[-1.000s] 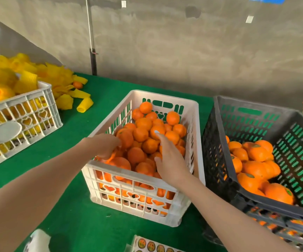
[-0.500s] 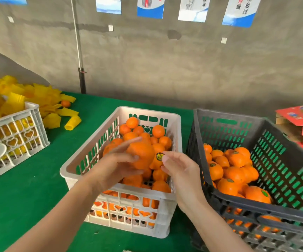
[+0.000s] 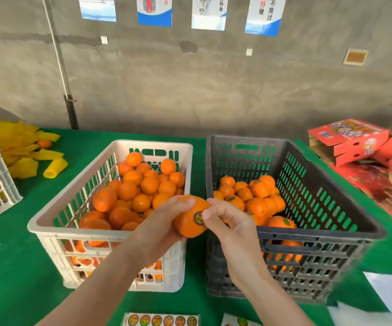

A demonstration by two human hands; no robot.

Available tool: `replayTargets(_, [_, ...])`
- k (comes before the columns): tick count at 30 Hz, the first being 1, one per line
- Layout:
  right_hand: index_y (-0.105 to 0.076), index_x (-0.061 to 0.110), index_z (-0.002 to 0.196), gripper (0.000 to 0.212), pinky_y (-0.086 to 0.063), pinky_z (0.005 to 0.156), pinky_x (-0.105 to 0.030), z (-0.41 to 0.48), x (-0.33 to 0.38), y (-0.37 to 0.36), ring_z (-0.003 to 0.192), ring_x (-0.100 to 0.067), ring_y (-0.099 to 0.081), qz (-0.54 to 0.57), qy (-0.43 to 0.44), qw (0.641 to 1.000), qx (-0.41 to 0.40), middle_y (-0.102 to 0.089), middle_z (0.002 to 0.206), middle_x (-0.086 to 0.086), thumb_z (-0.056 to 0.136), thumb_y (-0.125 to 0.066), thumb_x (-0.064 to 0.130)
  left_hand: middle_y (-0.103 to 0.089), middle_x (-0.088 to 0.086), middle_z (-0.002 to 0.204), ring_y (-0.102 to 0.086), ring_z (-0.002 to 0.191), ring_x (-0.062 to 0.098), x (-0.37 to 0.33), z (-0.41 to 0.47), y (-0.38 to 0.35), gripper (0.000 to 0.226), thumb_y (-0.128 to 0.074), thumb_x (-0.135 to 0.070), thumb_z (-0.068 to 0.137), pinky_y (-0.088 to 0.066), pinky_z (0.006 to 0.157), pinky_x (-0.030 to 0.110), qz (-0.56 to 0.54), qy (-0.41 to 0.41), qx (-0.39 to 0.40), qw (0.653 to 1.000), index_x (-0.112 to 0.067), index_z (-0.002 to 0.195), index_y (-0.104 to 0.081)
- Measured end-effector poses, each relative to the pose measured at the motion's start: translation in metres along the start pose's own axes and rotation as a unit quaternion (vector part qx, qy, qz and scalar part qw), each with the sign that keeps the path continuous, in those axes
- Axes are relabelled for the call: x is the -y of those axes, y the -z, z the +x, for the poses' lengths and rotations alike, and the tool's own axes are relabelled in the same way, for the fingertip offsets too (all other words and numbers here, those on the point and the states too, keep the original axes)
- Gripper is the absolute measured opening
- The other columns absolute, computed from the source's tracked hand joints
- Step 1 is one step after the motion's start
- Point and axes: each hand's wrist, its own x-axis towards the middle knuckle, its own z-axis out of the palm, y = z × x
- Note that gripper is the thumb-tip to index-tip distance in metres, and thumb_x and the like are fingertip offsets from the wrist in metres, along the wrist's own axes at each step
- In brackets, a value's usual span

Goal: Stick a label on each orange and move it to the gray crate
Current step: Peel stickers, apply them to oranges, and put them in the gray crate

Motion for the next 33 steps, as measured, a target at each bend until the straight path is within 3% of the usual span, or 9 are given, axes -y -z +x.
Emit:
replayTargets(4, [-0.069, 0.025, 0.068, 0.020, -0.046, 0.082, -0.015, -0.009, -0.001, 0.017, 0.100, 0.007, -0.056, -0.059, 0.045, 0.997, -0.005, -0.063, 0.101, 0.018, 0.084, -0.067, 0.012, -0.062, 0.005, 0.097, -0.058, 0.080, 0.016, 0.001, -0.003, -0.020, 0.056, -0.062, -0.048, 0.070, -0.044, 0.059, 0.027, 0.045, -0.004, -0.006, 0.999, -0.021, 0.119, -0.057])
replayTargets(11, [-0.062, 0.020, 0.083, 0.007, -0.046, 0.080, -0.021, -0.024, -0.006, 0.036, 0.099, -0.003, -0.055, -0.220, 0.217, 0.949, -0.055, -0.058, 0.097, 0.012, 0.084, -0.068, 0.017, -0.057, 0.012, 0.099, -0.056, 0.081, 0.023, 0.003, -0.012, -0.041, 0.063, -0.066, -0.053, 0.061, -0.045, 0.062, 0.035, 0.125, -0.013, -0.028, 0.992, -0.018, 0.112, -0.054])
replayTargets(16, [-0.040, 0.044, 0.117, 0.046, -0.048, 0.080, -0.019, -0.032, -0.004, 0.052, 0.100, -0.002, -0.054, -0.193, 0.124, 0.973, -0.005, -0.053, 0.103, 0.025, 0.078, -0.063, 0.048, -0.063, 0.018, 0.114, -0.061, 0.106, 0.035, 0.003, -0.018, -0.051, 0.055, -0.068, -0.041, 0.064, -0.050, 0.092, 0.050, 0.103, -0.005, 0.002, 0.995, -0.015, 0.111, -0.058])
replayTargets(20, [-0.037, 0.042, 0.130, 0.064, -0.046, 0.092, -0.020, -0.026, 0.000, 0.064, 0.116, 0.000, -0.048, -0.226, 0.118, 0.964, 0.080, -0.044, 0.128, 0.021, 0.074, -0.064, 0.058, -0.070, 0.012, 0.108, -0.067, 0.100, 0.030, 0.001, -0.008, -0.071, 0.057, -0.076, -0.044, 0.072, -0.057, 0.083, 0.045, 0.048, -0.002, 0.014, 0.999, -0.015, 0.118, -0.058])
replayTargets(23, [-0.038, 0.040, 0.121, 0.069, -0.050, 0.088, -0.024, 0.001, 0.008, 0.081, 0.111, -0.002, -0.049, -0.292, 0.135, 0.945, 0.061, -0.043, 0.120, 0.018, 0.067, -0.080, 0.035, -0.072, 0.007, 0.104, -0.070, 0.096, 0.023, -0.004, 0.020, -0.094, 0.046, -0.045, -0.059, 0.083, -0.059, 0.077, 0.035, 0.019, 0.002, -0.023, 1.000, -0.025, 0.110, -0.059])
replayTargets(25, [-0.040, 0.038, 0.111, 0.067, -0.045, 0.082, -0.011, 0.033, 0.014, 0.100, 0.100, 0.000, -0.048, -0.324, 0.146, 0.934, 0.031, -0.043, 0.109, 0.017, 0.062, -0.085, 0.028, -0.069, 0.006, 0.100, -0.069, 0.088, 0.019, -0.002, 0.045, -0.106, 0.045, -0.031, -0.056, 0.093, -0.058, 0.075, 0.033, 0.075, -0.041, -0.087, 0.993, -0.024, 0.109, -0.058])
replayTargets(27, [-0.041, 0.031, 0.109, 0.064, -0.036, 0.075, -0.005, 0.073, 0.017, 0.124, 0.096, -0.005, -0.044, -0.380, 0.120, 0.917, 0.003, -0.039, 0.108, 0.009, 0.062, -0.084, 0.025, -0.064, 0.006, 0.102, -0.064, 0.082, 0.018, 0.003, 0.069, -0.110, 0.038, -0.031, -0.040, 0.102, -0.052, 0.071, 0.030, 0.246, -0.126, -0.129, 0.952, -0.014, 0.120, -0.052])
replayTargets(29, [-0.042, 0.021, 0.118, 0.065, -0.036, 0.077, -0.015, 0.114, 0.010, 0.151, 0.099, -0.016, -0.045, -0.464, 0.047, 0.884, 0.002, -0.035, 0.116, -0.001, 0.066, -0.081, 0.020, -0.062, 0.010, 0.108, -0.061, 0.091, 0.024, 0.012, 0.089, -0.110, 0.030, -0.039, -0.026, 0.102, -0.046, 0.075, 0.033, 0.444, -0.147, -0.122, 0.875, -0.011, 0.127, -0.047])
replayTargets(33, [-0.040, 0.008, 0.130, 0.068, -0.046, 0.085, -0.036, 0.176, -0.024, 0.205, 0.112, -0.033, -0.051, -0.668, -0.104, 0.733, 0.077, -0.044, 0.128, -0.015, 0.072, -0.075, 0.020, -0.058, 0.002, 0.083, -0.057, 0.076, 0.020, 0.024, 0.105, -0.111, 0.024, -0.048, -0.027, 0.098, -0.042, 0.062, 0.031, 0.604, -0.083, -0.073, 0.789, -0.015, 0.118, -0.052])
